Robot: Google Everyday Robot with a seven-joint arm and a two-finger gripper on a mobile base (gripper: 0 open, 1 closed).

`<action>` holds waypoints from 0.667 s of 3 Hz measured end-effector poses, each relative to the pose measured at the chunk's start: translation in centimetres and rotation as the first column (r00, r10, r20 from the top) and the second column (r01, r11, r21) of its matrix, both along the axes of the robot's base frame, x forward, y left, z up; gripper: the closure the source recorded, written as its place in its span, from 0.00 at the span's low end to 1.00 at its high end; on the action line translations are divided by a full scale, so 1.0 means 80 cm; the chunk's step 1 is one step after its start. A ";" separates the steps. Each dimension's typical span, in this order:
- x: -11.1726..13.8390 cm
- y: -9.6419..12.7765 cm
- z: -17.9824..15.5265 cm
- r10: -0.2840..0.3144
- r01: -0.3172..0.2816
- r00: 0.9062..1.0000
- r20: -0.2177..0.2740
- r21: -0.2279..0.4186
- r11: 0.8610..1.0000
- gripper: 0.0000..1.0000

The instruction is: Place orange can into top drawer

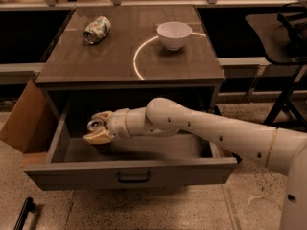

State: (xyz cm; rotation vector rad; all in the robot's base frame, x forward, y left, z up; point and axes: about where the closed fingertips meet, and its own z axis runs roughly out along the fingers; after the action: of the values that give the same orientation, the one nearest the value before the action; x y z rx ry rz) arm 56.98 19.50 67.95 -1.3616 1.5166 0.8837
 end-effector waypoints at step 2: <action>0.002 -0.030 0.022 -0.036 0.036 0.999 0.015 0.005 0.999 0.00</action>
Offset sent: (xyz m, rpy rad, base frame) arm 0.0053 -0.0574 0.0416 0.0291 -0.0376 -0.0860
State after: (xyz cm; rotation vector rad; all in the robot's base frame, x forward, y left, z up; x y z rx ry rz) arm 57.12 17.14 69.69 -1.3304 1.5218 0.8523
